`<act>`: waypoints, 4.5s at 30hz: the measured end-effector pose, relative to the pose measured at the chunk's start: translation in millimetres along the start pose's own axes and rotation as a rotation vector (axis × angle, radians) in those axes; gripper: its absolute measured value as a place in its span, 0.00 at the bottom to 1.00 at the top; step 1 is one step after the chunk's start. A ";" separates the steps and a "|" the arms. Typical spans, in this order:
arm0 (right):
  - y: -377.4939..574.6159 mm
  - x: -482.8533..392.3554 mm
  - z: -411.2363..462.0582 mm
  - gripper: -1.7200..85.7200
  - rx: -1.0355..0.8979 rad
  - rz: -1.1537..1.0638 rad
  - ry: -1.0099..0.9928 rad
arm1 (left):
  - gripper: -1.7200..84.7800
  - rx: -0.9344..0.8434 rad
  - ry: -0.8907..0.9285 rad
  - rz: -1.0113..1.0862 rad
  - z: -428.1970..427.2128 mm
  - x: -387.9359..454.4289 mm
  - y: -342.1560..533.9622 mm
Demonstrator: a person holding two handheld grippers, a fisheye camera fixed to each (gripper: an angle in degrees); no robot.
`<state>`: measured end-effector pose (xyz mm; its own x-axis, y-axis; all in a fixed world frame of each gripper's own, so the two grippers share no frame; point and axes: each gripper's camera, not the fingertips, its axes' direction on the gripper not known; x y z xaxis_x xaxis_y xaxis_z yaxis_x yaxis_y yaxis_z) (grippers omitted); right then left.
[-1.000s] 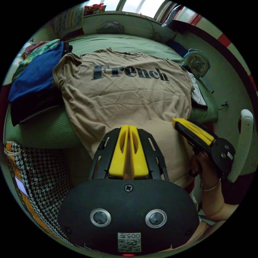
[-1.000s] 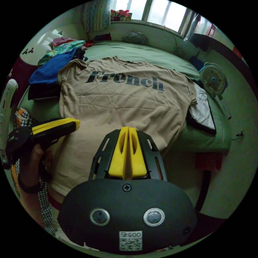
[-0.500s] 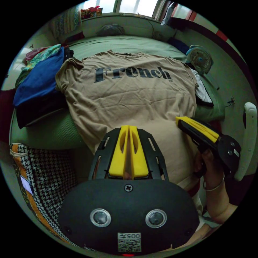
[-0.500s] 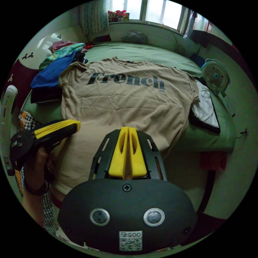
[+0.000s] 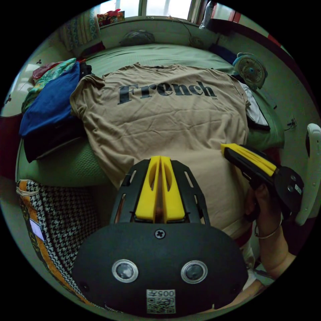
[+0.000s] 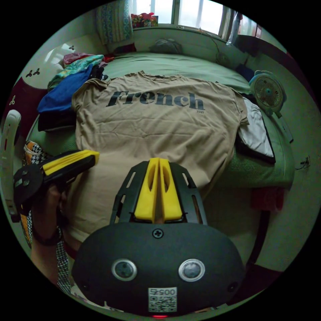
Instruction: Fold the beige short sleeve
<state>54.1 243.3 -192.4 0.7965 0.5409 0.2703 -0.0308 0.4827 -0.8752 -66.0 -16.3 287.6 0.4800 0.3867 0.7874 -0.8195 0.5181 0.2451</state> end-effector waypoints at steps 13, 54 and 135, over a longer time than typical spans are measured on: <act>8.3 -5.8 -1.2 0.01 0.002 0.002 0.003 | 0.01 -0.005 -0.018 0.007 -3.4 21.7 2.2; 14.8 7.9 -2.6 0.01 0.002 0.011 -0.012 | 0.01 -0.010 -0.061 0.019 -9.0 46.3 -0.3; 19.0 37.3 -4.0 0.01 0.003 0.018 -0.026 | 0.01 -0.013 -0.023 0.011 5.6 13.0 -9.9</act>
<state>85.6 269.9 -200.5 0.7798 0.5673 0.2647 -0.0467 0.4744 -0.8791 -53.4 -20.7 298.5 0.4633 0.3754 0.8028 -0.8206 0.5238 0.2286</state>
